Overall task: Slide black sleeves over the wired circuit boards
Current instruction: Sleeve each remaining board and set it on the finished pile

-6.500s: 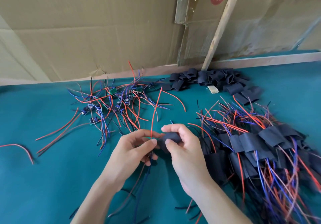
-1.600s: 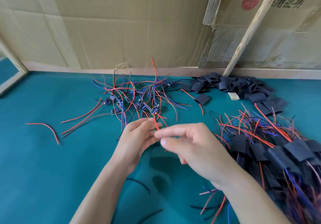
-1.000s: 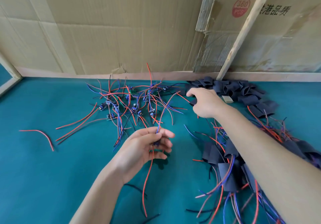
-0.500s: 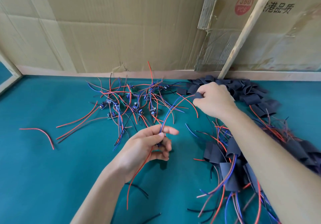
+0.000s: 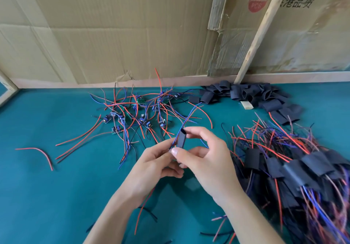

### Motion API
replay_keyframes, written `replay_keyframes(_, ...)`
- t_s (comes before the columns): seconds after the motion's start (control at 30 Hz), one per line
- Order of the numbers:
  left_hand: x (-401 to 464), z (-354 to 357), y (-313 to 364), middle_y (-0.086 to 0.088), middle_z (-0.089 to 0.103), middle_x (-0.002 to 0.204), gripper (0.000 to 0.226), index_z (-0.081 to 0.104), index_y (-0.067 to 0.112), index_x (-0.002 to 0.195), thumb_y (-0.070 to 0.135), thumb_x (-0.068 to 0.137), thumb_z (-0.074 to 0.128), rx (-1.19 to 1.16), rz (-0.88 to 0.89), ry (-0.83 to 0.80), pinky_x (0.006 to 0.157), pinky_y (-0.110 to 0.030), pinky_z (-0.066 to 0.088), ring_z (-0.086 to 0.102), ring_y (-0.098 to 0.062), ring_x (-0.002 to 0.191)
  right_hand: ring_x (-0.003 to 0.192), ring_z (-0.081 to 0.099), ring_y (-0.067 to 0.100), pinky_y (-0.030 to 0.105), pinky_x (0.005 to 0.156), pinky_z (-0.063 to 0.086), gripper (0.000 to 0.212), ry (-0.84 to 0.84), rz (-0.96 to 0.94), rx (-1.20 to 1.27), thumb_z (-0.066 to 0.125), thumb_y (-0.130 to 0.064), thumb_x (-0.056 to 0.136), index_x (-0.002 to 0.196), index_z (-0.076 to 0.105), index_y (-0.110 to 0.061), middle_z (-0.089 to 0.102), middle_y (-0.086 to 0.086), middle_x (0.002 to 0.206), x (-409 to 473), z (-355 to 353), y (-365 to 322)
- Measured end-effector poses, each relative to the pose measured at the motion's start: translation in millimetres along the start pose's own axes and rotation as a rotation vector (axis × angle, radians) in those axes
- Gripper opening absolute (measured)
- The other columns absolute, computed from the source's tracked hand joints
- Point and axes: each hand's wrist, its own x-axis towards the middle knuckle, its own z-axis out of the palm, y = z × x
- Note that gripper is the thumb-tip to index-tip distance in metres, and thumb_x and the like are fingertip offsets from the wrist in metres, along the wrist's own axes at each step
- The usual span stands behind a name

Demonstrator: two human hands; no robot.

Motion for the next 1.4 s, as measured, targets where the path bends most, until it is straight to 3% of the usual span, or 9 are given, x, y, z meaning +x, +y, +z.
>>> replay_keyframes(0.2,-1.1,2.9,1.7,-0.002,0.063,0.080,0.029,0.077,0.024,0.108,0.018,0.097,0.051,0.110,0.031,-0.087,0.075,-0.028,0.056,0.060,-0.020,0.073,0.070,0.076,0.025,0.039,0.067,0.061,0.027,-0.028,0.026,0.067,0.076,-0.019,0.076,0.102,0.071,-0.027,0.076,0.001,0.076,-3.3,-3.9,-0.2)
replay_keyframes(0.33,-2.5,2.6,0.8,-0.028,0.067,0.101,0.035,0.075,0.024,0.118,0.007,0.106,0.048,0.131,0.047,-0.071,0.080,-0.035,0.056,0.060,-0.025,0.080,0.069,0.073,0.018,0.041,0.076,0.060,0.032,0.043,-0.039,-0.107,0.076,-0.042,0.070,0.099,0.067,-0.034,0.075,-0.003,0.069,-8.2,4.4,0.1)
replay_keyframes(0.43,-3.8,3.1,0.2,-0.028,0.068,0.103,0.034,0.075,0.022,0.117,0.005,0.105,0.047,0.141,0.060,-0.064,0.081,-0.037,0.056,0.061,-0.026,0.080,0.069,0.071,0.014,0.040,0.076,0.060,0.043,0.085,-0.015,-0.095,0.075,-0.053,0.066,0.102,0.067,-0.031,0.075,-0.006,0.076,-10.9,10.0,0.3)
replay_keyframes(0.53,-4.1,2.6,1.3,-0.014,0.067,0.084,0.029,0.076,0.016,0.110,0.007,0.103,0.049,0.130,0.055,-0.060,0.075,-0.031,0.058,0.062,-0.023,0.073,0.071,0.071,0.013,0.038,0.076,0.060,0.029,0.092,-0.015,-0.081,0.076,-0.040,0.081,0.107,0.069,-0.029,0.075,-0.009,0.084,-8.7,7.0,2.5)
replay_keyframes(0.67,-2.6,1.7,2.0,-0.011,0.065,0.084,0.043,0.076,0.023,0.116,0.001,0.106,0.041,0.104,0.060,-0.012,0.072,-0.030,0.057,0.060,-0.023,0.072,0.078,0.072,0.007,0.020,0.073,0.055,0.022,0.077,-0.008,0.050,0.074,-0.025,0.088,0.110,0.072,-0.022,0.077,-0.010,0.092,-4.6,3.7,6.9)
replay_keyframes(0.77,-2.8,0.8,2.6,-0.010,0.065,0.084,0.042,0.075,0.024,0.119,0.003,0.106,0.041,0.087,0.068,0.005,0.071,-0.028,0.056,0.061,-0.022,0.071,0.093,0.074,0.017,0.035,0.087,0.060,0.021,0.131,0.040,0.185,0.074,-0.004,0.091,0.109,0.074,-0.014,0.078,0.001,0.102,-0.8,0.0,7.4)
replay_keyframes(0.83,-3.4,-0.1,2.3,-0.010,0.064,0.082,0.041,0.073,0.022,0.122,0.004,0.106,0.040,0.080,0.061,-0.004,0.071,-0.028,0.055,0.061,-0.022,0.071,0.093,0.073,0.018,0.037,0.085,0.061,0.018,0.222,0.031,0.296,0.072,0.001,0.091,0.106,0.073,-0.009,0.078,0.004,0.099,5.2,-10.7,4.8)
replay_keyframes(1.03,-5.2,-1.7,2.9,-0.006,0.061,0.077,0.033,0.076,0.026,0.117,0.014,0.102,0.049,0.110,0.063,-0.050,0.075,-0.028,0.055,0.061,-0.021,0.073,0.093,0.072,0.013,0.027,0.081,0.060,0.007,0.467,-0.032,0.511,0.069,0.001,0.093,0.098,0.071,-0.004,0.075,0.007,0.098,21.3,-54.4,-8.4)
replay_keyframes(1.4,-5.0,-2.6,-0.1,-0.007,0.061,0.078,0.043,0.076,0.024,0.116,0.004,0.106,0.040,0.117,0.034,-0.060,0.074,-0.026,0.054,0.061,-0.023,0.073,0.097,0.072,0.016,0.022,0.073,0.057,0.009,0.452,-0.021,0.521,0.068,-0.001,0.094,0.093,0.071,-0.009,0.078,0.012,0.107,18.5,-59.2,-10.0)
